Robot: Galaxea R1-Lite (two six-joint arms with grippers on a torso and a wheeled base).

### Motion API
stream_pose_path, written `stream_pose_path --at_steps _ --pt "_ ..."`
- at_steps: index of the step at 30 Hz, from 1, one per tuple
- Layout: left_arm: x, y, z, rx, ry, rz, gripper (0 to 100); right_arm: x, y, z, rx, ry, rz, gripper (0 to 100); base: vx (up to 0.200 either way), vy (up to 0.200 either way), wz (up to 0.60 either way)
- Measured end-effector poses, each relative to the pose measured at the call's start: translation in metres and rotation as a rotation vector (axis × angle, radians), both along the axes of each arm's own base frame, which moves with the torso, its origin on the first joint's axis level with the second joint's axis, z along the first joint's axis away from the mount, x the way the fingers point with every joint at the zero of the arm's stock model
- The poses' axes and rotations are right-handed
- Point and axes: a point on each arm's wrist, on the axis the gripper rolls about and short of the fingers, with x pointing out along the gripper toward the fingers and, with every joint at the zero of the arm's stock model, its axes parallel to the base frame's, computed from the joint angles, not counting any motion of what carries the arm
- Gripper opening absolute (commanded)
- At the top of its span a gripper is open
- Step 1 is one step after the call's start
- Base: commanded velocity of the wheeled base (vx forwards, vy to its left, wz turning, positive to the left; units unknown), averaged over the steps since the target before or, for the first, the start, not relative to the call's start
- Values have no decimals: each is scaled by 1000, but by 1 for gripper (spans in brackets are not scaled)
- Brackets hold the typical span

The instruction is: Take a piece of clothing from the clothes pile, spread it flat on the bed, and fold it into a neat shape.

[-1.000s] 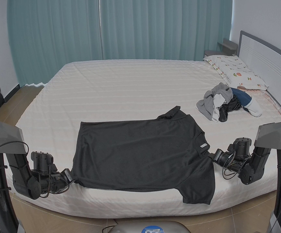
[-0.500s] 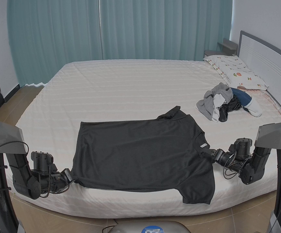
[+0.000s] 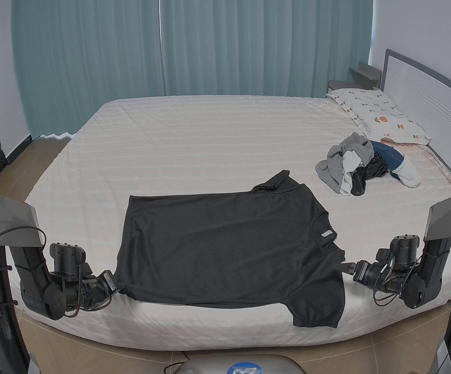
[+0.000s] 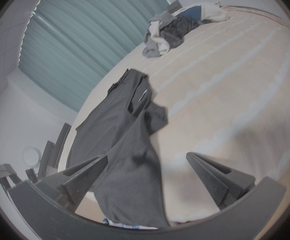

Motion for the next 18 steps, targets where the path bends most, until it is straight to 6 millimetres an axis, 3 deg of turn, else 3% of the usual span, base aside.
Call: stream_pose_path --at_steps 7,18 --pt "0 0 0 0 1 0 0 -8 15 -7 -23 24 75 100 0 0 0" --pt "0 0 0 0 -1 -1 0 -11 22 -16 -55 37 123 100 0 0 0"
